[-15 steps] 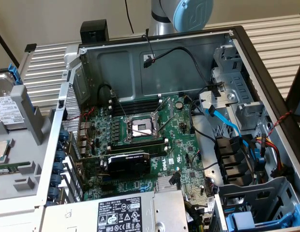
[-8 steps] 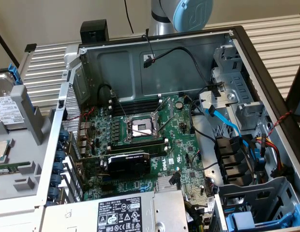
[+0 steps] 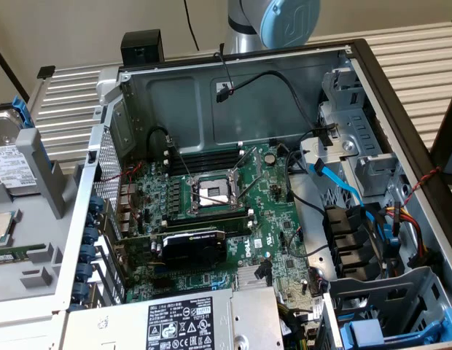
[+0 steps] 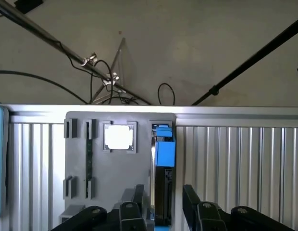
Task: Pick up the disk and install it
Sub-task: 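Pick up the disk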
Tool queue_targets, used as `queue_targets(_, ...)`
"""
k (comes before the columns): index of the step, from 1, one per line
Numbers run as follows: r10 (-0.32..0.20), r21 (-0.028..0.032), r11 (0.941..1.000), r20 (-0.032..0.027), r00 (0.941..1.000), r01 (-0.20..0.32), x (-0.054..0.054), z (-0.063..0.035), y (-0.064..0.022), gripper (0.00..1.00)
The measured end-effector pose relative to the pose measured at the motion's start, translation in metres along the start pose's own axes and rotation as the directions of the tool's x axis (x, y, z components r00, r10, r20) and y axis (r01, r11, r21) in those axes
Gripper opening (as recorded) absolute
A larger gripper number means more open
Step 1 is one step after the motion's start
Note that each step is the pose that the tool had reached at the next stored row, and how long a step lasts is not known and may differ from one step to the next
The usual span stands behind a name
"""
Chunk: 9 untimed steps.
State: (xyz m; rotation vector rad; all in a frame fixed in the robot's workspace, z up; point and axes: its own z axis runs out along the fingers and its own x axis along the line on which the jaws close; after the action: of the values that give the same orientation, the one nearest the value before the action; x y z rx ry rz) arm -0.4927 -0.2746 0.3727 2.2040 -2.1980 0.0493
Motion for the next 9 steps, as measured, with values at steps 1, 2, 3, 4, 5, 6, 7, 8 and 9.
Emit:
queue_targets(1, -0.002, 0.0006, 1.0, 0.0, 1.0, 0.002, 0.0, 0.0, 0.0014, 0.48)
queue_targets(2, -0.004, 0.0013, 1.0, 0.0, 1.0, 0.004, 0.0, 0.0, 0.0029, 0.54)
queue_targets(3, -0.006, 0.0017, 1.0, 0.0, 1.0, 0.006, 0.0, 0.0, 0.0044, 0.6)
queue_targets(4, -0.009, 0.0019, 1.0, 0.0, 1.0, 0.009, 0.0, 0.0006, 0.0058, 0.65)
queue_targets(5, -0.011, 0.002, 0.9999, 0.0, 0.9999, 0.011, 0.0, 0.0015, 0.0069, 0.65)
queue_targets(6, -0.014, 0.0021, 0.9999, -0.0001, 0.9999, 0.014, 0.0, 0.0027, 0.0082, 0.72)
queue_targets(7, -0.017, 0.0024, 0.9999, -0.0001, 0.9999, 0.017, 0.0, 0.0044, 0.0096, 0.72)
queue_targets(8, -0.02, 0.0025, 0.9998, -0.0002, 0.9998, 0.02, 0.0, 0.0062, 0.0113, 0.72)
queue_targets(9, -0.023, 0.0027, 0.9997, -0.0001, 0.9997, 0.023, 0.0, 0.0078, 0.0128, 0.72)
